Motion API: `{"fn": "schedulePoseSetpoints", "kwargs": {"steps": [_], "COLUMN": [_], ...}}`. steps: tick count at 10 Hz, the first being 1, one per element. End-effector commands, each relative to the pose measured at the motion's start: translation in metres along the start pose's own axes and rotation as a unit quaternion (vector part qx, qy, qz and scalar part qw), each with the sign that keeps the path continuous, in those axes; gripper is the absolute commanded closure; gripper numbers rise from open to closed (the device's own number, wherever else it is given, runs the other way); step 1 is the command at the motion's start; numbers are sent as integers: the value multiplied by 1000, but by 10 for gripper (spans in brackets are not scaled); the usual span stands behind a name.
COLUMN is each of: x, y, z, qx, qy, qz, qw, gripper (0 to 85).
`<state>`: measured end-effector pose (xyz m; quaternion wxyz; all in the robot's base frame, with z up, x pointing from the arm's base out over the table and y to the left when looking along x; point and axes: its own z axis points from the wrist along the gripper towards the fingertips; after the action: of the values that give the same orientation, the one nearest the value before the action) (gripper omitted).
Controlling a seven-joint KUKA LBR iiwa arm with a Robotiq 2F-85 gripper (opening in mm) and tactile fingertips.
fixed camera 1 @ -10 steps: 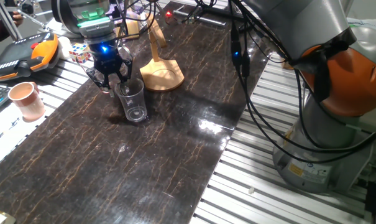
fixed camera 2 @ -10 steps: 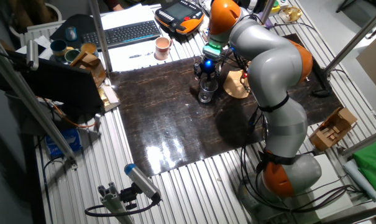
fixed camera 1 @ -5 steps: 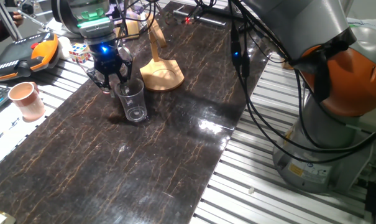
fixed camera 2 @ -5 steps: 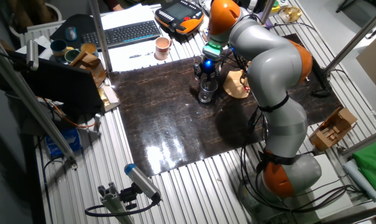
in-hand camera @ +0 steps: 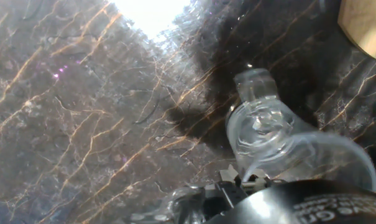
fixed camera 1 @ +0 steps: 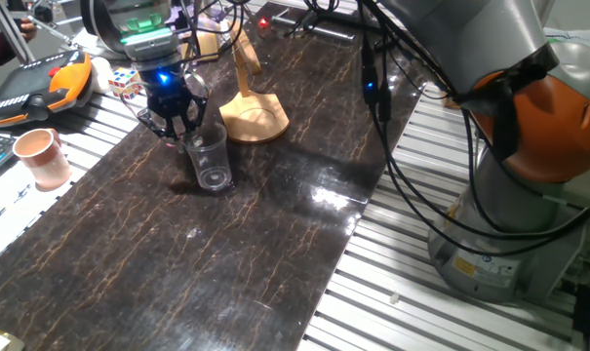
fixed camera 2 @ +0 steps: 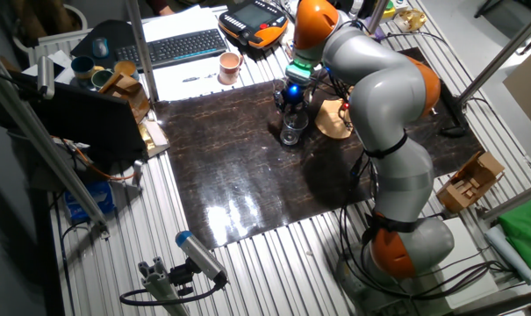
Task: Put the cup on the cup rack
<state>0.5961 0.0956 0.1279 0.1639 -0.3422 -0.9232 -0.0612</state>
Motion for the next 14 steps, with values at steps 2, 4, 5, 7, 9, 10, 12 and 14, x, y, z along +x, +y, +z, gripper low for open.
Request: {"fn": "schedulePoseSetpoints", "kwargs": {"steps": [2,4,5,7,9,10,12,14], "x": [0,1,2,5,5,5,6,6], "y": [0,0,0,-1,-3,-4,-7,-12], "z": [1,-1,-4,-15,-27,-33,-42,-51], "qx": [1,2,0,10,21,25,18,22], "qy": [1,-6,-15,-49,-81,-91,-101,-125], "qz": [-3,5,11,24,37,42,60,73], "qw": [1000,1000,1000,998,996,995,993,989], "gripper": [800,840,840,840,840,840,840,840]}}
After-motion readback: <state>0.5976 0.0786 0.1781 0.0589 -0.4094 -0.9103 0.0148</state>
